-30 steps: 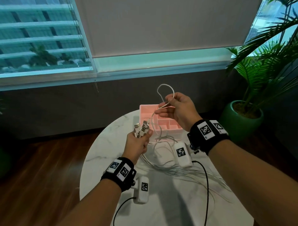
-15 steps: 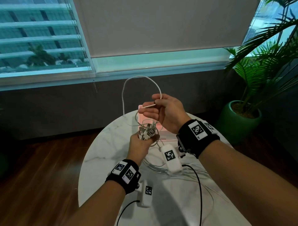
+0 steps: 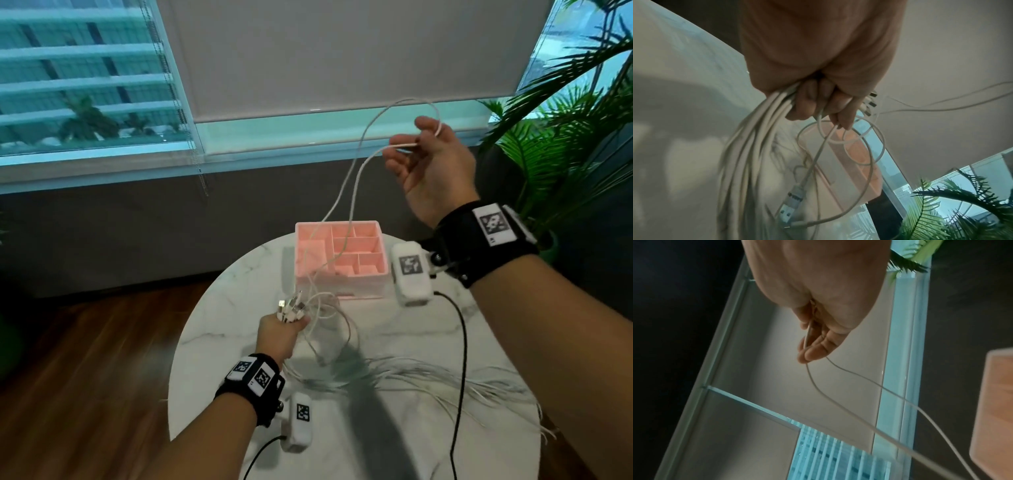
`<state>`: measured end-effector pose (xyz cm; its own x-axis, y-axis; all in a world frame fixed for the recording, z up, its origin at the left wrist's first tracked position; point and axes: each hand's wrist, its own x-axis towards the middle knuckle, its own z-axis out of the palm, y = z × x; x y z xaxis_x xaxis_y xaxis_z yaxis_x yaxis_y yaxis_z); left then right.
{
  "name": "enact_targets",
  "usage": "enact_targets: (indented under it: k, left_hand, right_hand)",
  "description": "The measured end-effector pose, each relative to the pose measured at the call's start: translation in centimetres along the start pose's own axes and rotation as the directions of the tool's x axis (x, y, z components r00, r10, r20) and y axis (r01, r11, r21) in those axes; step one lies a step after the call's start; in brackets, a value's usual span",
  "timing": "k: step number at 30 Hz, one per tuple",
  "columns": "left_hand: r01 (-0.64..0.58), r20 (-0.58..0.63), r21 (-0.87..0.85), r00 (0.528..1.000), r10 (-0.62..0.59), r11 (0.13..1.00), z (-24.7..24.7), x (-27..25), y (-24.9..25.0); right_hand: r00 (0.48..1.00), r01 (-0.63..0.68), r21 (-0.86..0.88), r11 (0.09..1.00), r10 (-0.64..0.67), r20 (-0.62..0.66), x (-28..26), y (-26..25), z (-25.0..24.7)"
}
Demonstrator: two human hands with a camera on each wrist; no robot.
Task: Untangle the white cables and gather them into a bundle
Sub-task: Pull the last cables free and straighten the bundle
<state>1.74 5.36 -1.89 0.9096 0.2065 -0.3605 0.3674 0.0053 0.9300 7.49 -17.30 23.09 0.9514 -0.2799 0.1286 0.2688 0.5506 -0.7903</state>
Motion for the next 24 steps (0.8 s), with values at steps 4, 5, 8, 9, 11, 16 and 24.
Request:
enact_targets:
  k: [4,5,8,9,11,16,24]
  left_hand:
    - [0.097,-0.081,0.005,0.992,-0.097,0.995,-0.6,1.1,-1.5]
    - [0.112,-0.096,0.000,0.989,-0.112,0.994,-0.7,1.3,-1.7]
    - [0.146,-0.133,0.021,0.981,-0.142,0.989,-1.3,1.7,-2.1]
    - [0.158,-0.150,0.025,0.977,-0.153,0.987,-1.6,1.8,-2.3]
    - [0.208,-0.192,0.012,0.960,-0.202,0.978,-2.2,2.1,-2.7]
    - [0.270,-0.219,-0.008,0.939,-0.265,0.963,-3.0,2.3,-3.0]
    - [0.200,-0.189,-0.039,0.961,-0.203,0.979,-2.4,2.7,-2.4]
  right_hand:
    - [0.987,0.144,-0.177,0.974,-0.154,-0.044,1.9,-1.7,-1.9]
    - [0.980,0.170,-0.205,0.964,-0.187,-0.070,2.3,-1.7,-2.6]
    - [0.937,0.231,-0.286,0.930,-0.292,-0.191,3.3,-1.6,-4.7]
    - [0.914,0.245,-0.323,0.914,-0.328,-0.237,3.7,-1.8,-5.4]
    - [0.856,0.292,-0.383,0.876,-0.418,-0.304,4.4,-2.4,-7.0]
    - [0.775,0.360,-0.551,0.753,-0.569,-0.273,5.6,-4.1,-10.1]
    - [0.913,0.209,-0.766,0.607,-0.402,-0.070,4.0,-1.6,-12.7]
